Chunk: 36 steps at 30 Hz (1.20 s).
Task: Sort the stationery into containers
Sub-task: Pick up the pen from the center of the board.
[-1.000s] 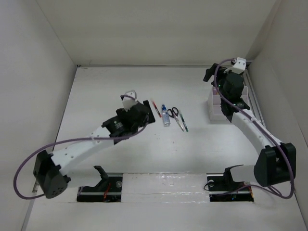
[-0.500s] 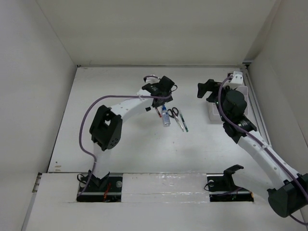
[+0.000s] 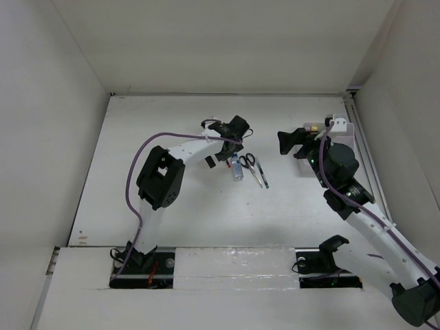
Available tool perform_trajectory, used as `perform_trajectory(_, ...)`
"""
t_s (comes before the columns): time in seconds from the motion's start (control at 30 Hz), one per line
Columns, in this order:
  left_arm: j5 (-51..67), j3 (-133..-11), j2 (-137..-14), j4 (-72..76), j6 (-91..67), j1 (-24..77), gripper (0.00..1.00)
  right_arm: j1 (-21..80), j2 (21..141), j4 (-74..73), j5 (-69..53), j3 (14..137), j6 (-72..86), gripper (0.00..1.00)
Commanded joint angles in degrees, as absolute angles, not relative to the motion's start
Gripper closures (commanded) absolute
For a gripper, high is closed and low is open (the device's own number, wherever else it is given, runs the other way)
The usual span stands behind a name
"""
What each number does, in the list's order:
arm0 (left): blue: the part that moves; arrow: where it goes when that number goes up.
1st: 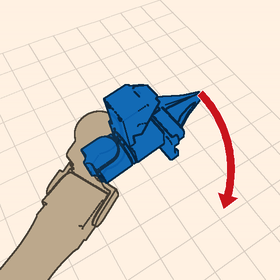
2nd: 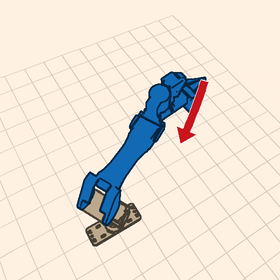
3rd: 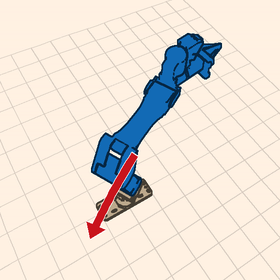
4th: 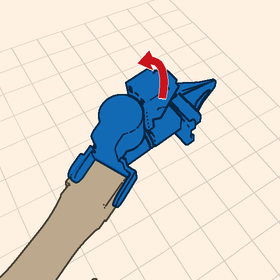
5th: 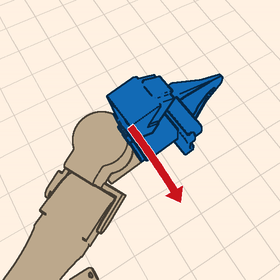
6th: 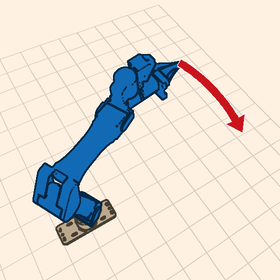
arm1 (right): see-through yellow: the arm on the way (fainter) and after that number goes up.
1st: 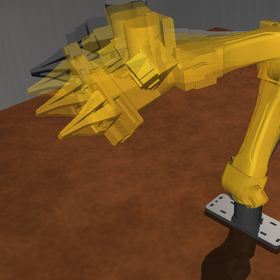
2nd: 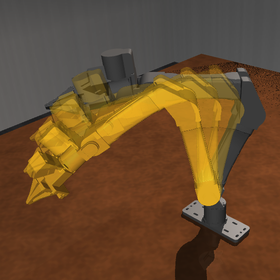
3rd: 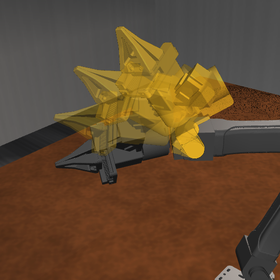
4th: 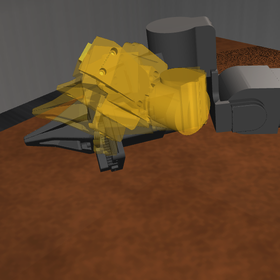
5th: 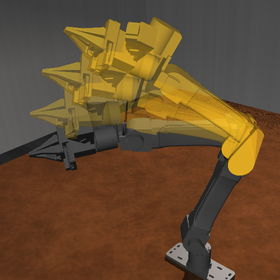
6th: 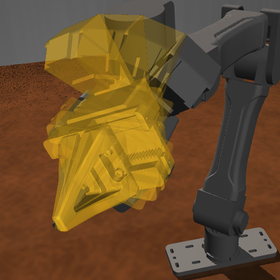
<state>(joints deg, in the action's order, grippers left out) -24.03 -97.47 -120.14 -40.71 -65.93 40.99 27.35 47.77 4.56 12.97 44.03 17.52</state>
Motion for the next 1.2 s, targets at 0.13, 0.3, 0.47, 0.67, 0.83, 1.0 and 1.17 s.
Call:
perform_trajectory(0.13, -28.03, -100.53, -123.74, -46.48, -71.89, 40.78, 0.06, 29.18, 47.46, 5.8, 10.9, 43.86, 17.67, 0.03)
perform_trajectory(0.3, -29.18, -101.95, -125.6, -48.43, -73.21, 40.78, 0.06, 29.71, 47.46, 5.8, 10.9, 43.86, 17.67, 0.03)
perform_trajectory(0.47, -29.18, -102.65, -127.35, -48.96, -75.05, 40.25, 0.09, 30.23, 46.85, 5.8, 10.9, 43.86, 17.67, 0.04)
perform_trajectory(0.67, -28.65, -103.18, -128.58, -50.98, -75.59, 40.25, 0.23, 30.76, 46.32, 5.8, 10.9, 43.86, 17.67, 0.04)
perform_trajectory(0.83, -28.65, -99.59, -127.97, -50.36, -76.2, 40.25, 0.57, 30.76, 46.32, 5.8, 10.28, 43.86, 17.67, 0.04)
perform_trajectory(1.0, -28.65, -94.67, -125.87, -48.7, -78.04, 39.73, 1.0, 30.76, 46.84, 6.33, 8.71, 42.81, 17.67, 0.05)
perform_trajectory(1.17, -32.6, -87.11, -115.97, -39.75, -66.5, 39.73, 1.0, 28.49, 46.85, 8.34, 2.65, 42.28, 18.9, 0.05)
